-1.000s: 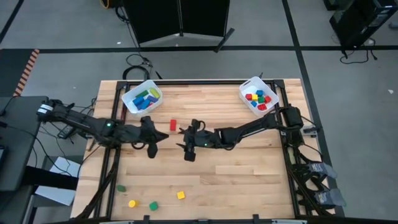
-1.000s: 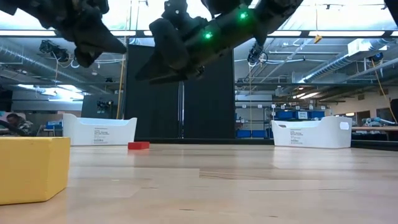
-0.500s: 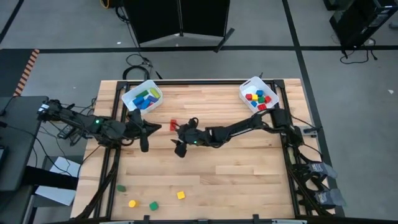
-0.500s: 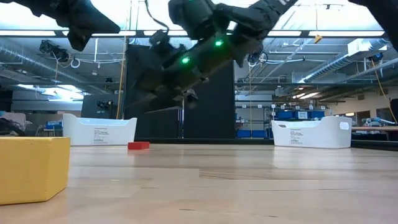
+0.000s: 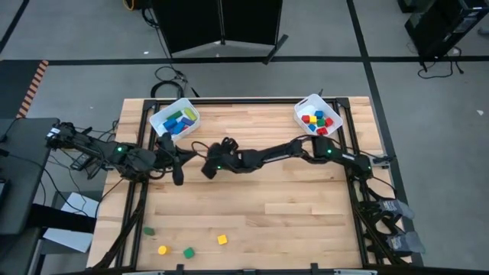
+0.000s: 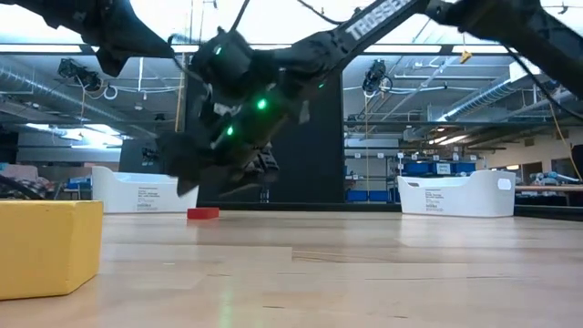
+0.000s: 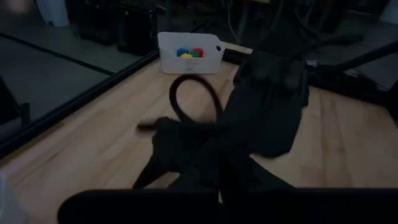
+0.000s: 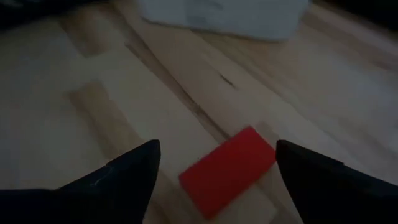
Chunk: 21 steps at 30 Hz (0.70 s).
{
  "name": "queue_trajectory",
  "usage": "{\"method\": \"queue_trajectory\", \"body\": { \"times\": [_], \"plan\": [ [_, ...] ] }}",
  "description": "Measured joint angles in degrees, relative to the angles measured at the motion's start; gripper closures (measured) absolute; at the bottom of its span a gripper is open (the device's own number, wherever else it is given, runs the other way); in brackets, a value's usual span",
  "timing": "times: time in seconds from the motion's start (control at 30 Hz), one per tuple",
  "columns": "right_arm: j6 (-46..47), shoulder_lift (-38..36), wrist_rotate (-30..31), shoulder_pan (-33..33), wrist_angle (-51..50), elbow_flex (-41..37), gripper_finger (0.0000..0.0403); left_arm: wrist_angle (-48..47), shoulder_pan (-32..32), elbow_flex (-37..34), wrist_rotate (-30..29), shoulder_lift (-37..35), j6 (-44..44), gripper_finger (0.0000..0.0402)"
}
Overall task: Sort blocks by size
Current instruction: Put the large red block into the left white bin
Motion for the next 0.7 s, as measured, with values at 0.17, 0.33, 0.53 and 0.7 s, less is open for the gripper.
{"method": "queue_trajectory", "body": {
  "times": [0.17,0.33,0.53,0.7],
  "plan": [
    [3.85,3.19,-2.77,-0.64,-3.19,4.42,0.0048,-0.32,0.02,-0.02,-1.25,0.02,0.70,0.0398],
    [6.17,3.47,-2.51,-1.02,-3.74,4.94,0.0032,-0.26,0.00,-0.02,-1.19,0.02,1.16,0.0398],
    [9.01,3.49,-4.95,-2.43,-8.04,4.89,0.0039,-0.14,0.02,-0.10,-1.01,0.07,1.24,0.0394],
    [9.20,4.08,-5.00,-2.37,-9.11,5.02,0.0056,0.01,0.00,-0.10,-0.98,0.07,1.22,0.0394]
  ]
}}
